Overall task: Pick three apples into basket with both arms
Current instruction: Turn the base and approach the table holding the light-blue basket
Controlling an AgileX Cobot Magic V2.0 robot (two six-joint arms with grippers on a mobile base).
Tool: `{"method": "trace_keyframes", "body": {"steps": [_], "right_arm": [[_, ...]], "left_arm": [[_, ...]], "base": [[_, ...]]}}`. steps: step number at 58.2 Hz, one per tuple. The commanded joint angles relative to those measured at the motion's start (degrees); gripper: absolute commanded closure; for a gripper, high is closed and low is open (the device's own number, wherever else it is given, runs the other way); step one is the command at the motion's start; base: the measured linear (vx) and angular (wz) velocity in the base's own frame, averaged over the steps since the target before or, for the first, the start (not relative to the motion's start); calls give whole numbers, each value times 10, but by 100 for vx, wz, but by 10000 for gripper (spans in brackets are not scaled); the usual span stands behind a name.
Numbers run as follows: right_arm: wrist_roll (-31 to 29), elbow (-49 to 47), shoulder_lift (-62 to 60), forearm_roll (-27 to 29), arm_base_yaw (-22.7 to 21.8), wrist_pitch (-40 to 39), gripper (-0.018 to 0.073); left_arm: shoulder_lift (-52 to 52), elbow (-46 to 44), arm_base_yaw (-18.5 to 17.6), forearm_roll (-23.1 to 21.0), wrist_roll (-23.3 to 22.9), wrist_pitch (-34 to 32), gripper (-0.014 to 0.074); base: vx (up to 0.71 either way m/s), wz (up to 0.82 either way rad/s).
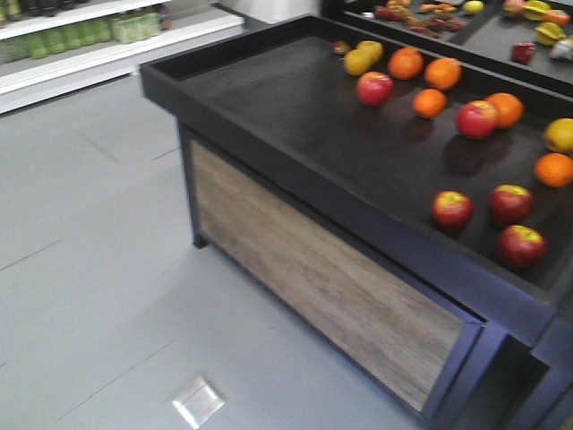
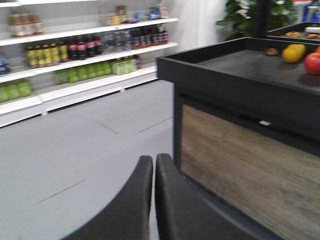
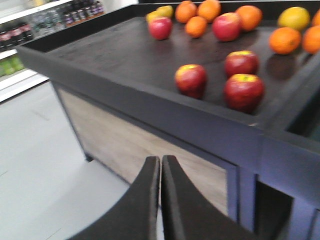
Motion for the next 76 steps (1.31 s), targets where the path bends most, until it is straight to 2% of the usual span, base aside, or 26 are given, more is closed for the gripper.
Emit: {"method": "trace_keyframes", "body": {"steps": [1,76], "right_arm": [[-1,7,-6,-3,-2,-42,564],[-1,7,-6,-3,-2,-42,564]], "left_arm": [[4,-15,2,-1,-2,-40,602],[4,-15,2,-1,-2,-40,602]], "base": [[15,-57],[12,-49]]}}
